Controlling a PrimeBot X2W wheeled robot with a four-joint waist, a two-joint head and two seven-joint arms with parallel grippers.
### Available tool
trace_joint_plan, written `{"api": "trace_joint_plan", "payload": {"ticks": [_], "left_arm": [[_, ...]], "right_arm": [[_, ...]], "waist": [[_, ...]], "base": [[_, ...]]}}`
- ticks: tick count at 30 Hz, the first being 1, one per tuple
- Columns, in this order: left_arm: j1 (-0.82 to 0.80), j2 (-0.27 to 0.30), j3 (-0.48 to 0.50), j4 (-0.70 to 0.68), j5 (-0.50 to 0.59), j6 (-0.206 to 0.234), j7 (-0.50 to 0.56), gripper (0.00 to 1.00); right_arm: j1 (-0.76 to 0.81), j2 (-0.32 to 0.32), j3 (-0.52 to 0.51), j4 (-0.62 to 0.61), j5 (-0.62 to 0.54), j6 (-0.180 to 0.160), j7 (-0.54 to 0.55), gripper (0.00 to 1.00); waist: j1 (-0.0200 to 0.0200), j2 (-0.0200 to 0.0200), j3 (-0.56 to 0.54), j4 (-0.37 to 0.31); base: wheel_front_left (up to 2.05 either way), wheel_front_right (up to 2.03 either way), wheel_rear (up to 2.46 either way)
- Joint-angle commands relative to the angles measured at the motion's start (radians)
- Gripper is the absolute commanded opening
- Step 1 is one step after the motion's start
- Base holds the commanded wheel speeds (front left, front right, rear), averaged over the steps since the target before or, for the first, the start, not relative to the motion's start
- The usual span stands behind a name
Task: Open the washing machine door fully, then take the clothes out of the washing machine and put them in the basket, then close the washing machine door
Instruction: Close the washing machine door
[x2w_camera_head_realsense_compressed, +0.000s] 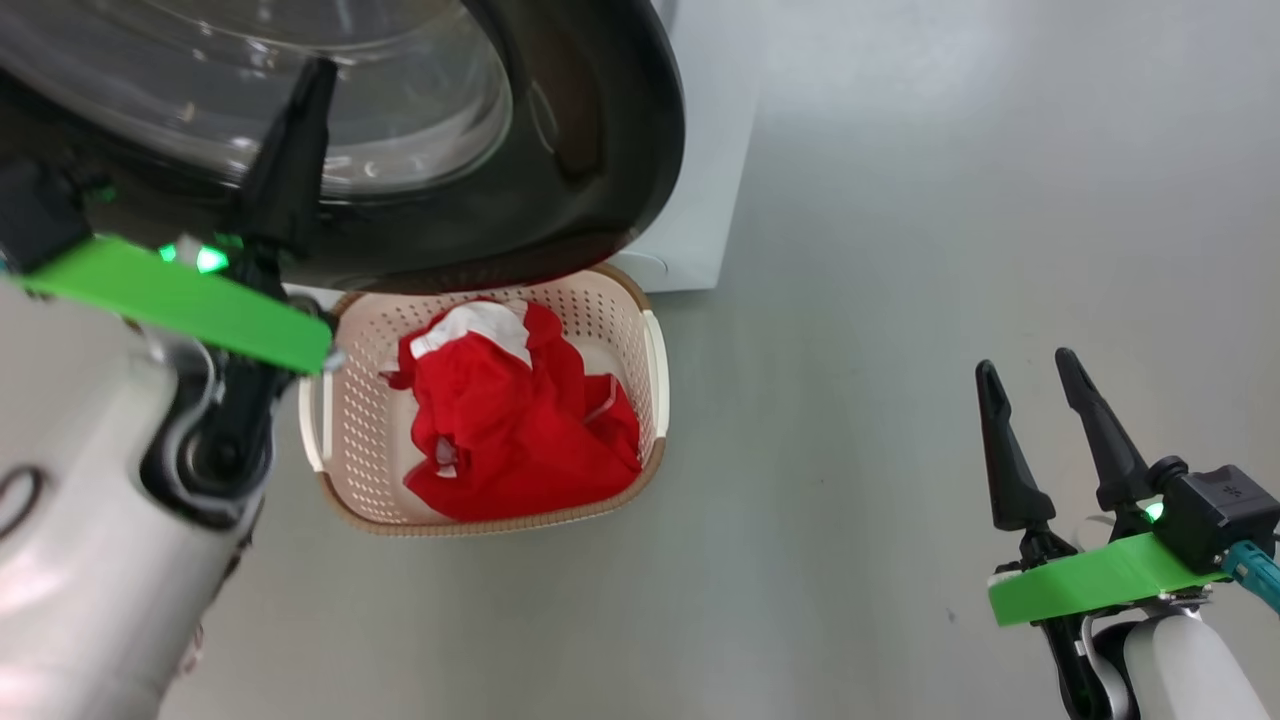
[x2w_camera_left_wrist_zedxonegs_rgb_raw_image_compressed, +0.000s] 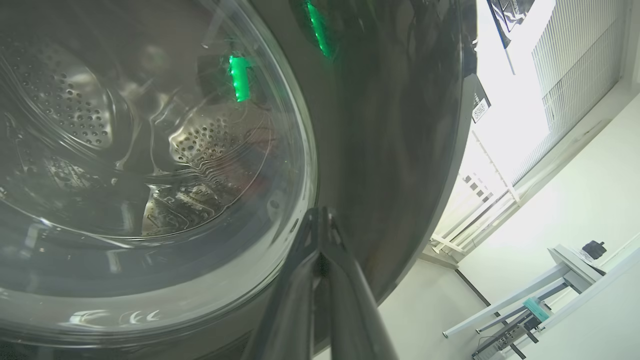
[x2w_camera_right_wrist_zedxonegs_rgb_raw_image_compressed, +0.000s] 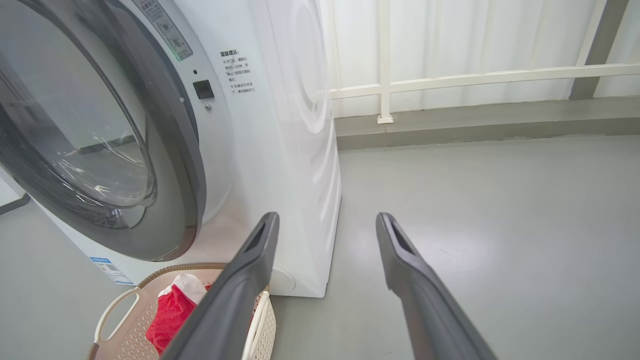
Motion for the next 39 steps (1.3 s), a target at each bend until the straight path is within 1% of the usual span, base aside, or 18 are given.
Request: {"api": "trace_joint_plan", "payload": {"ticks": [1, 10, 13, 14, 17, 20, 25, 27, 28, 29, 39], "left_arm": [[0.008, 0.031, 0.045, -0.026, 0.016, -0.007, -0.004, 0.00], [0.207, 0.002, 0.126, -0.040, 0.099, -0.007, -0.004, 0.00], [0.277, -0.011, 0.151, -0.046, 0.108, -0.007, -0.004, 0.00], [0.299, -0.013, 0.161, -0.049, 0.110, -0.007, -0.004, 0.03], [0.364, -0.017, 0.194, -0.057, 0.120, -0.007, -0.004, 0.04], [0.432, -0.023, 0.230, -0.058, 0.137, -0.007, -0.004, 0.09], [0.534, -0.035, 0.282, -0.060, 0.168, -0.007, -0.004, 0.49], [0.567, -0.038, 0.301, -0.061, 0.182, -0.007, -0.004, 0.83], [0.582, -0.040, 0.310, -0.061, 0.188, -0.007, -0.004, 0.97], [0.596, -0.039, 0.318, -0.060, 0.201, -0.007, -0.004, 1.00], [0.728, -0.059, 0.414, -0.077, 0.346, -0.007, -0.004, 1.00]], "right_arm": [[0.016, -0.002, 0.020, -0.020, -0.012, 0.006, -0.006, 1.00], [0.061, -0.012, 0.013, -0.014, -0.011, 0.006, -0.006, 1.00], [0.077, -0.011, 0.014, -0.012, -0.011, 0.006, -0.006, 1.00], [0.081, -0.011, 0.015, -0.011, -0.011, 0.006, -0.006, 1.00], [0.094, -0.010, 0.014, -0.007, -0.008, 0.006, -0.006, 1.00], [0.110, -0.010, 0.017, -0.001, -0.005, 0.006, -0.006, 1.00], [0.142, -0.009, 0.009, -0.003, 0.002, 0.006, -0.006, 1.00], [0.155, -0.008, 0.004, -0.004, 0.003, 0.006, -0.006, 1.00], [0.161, -0.008, 0.001, -0.005, 0.003, 0.006, -0.006, 1.00], [0.167, -0.009, -0.002, -0.005, 0.004, 0.006, -0.006, 1.00], [0.212, -0.010, -0.019, -0.006, 0.004, 0.006, -0.006, 1.00]], "waist": [[0.0000, -0.0001, -0.022, 0.015], [0.0000, -0.0001, -0.095, 0.044], [0.0000, -0.0001, -0.118, 0.048], [0.0000, -0.0001, -0.126, 0.049], [0.0000, -0.0001, -0.147, 0.051], [0.0000, -0.0001, -0.171, 0.050], [0.0000, -0.0001, -0.199, 0.049], [0.0000, -0.0001, -0.207, 0.049], [0.0000, -0.0001, -0.210, 0.048], [0.0000, -0.0001, -0.213, 0.048], [0.0000, -0.0001, -0.257, 0.025]], "base": [[0.00, 0.00, 0.00], [0.00, 0.00, 0.00], [0.00, 0.00, 0.00], [0.00, 0.00, 0.00], [0.00, 0.00, 0.00], [0.00, 0.00, 0.00], [0.00, 0.00, 0.00], [0.00, 0.00, 0.00], [0.00, 0.00, 0.00], [0.00, 0.00, 0.00], [0.00, 0.00, 0.00]]}}
